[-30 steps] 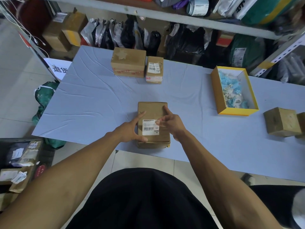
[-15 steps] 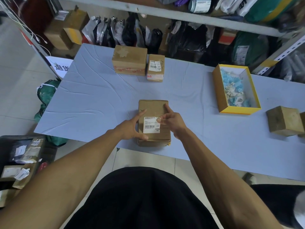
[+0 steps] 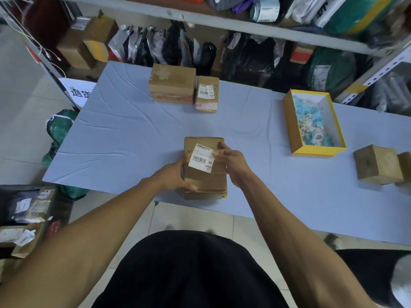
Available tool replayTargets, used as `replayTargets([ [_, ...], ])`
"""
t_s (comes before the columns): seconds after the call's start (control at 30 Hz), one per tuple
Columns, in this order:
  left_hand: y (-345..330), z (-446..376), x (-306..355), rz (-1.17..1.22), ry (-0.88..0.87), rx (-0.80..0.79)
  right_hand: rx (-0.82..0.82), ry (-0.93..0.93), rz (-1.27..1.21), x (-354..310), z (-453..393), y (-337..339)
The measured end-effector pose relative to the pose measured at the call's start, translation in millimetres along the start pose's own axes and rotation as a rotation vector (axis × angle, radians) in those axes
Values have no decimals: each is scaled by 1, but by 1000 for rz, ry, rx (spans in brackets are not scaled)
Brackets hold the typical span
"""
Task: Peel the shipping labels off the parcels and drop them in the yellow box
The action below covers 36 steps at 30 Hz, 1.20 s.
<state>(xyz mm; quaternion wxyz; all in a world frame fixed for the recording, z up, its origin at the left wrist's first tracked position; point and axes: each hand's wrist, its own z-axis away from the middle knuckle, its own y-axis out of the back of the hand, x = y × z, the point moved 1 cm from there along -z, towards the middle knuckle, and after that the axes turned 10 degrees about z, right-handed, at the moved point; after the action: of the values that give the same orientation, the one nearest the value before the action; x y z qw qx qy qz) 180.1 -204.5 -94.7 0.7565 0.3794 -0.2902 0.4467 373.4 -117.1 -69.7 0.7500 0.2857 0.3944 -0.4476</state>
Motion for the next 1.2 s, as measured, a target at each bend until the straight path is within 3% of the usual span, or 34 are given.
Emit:
replayTargets([
  [0.17,1,1,0,14,-6,38,149,110,-1,-15,15,-10],
  [0.27,7,2,-1,44,-28,71,233,295,415,-17,21,-13],
  [0.37,20,-2,3,116,-83,114,178,429,854,-4,11,-16],
  [0.53,38,-18,6,-64,-75,70,82,394,1192,5,-17,-24],
  [0.7,45,-44,9,-145,-81,-11,61,360,1226,0,-43,-28],
  [0.9,53,-63,11,-74,-160,68,168,436,1239,4,-62,-23],
  [1.0,57,-76,12,3,-196,166,205,397,1119,-1,-73,-19],
  [1.1,57,-93,12,144,-233,323,212,349,843,-8,-84,-18],
  [1.2,51,-91,14,195,-245,403,166,398,697,-10,-82,-16],
])
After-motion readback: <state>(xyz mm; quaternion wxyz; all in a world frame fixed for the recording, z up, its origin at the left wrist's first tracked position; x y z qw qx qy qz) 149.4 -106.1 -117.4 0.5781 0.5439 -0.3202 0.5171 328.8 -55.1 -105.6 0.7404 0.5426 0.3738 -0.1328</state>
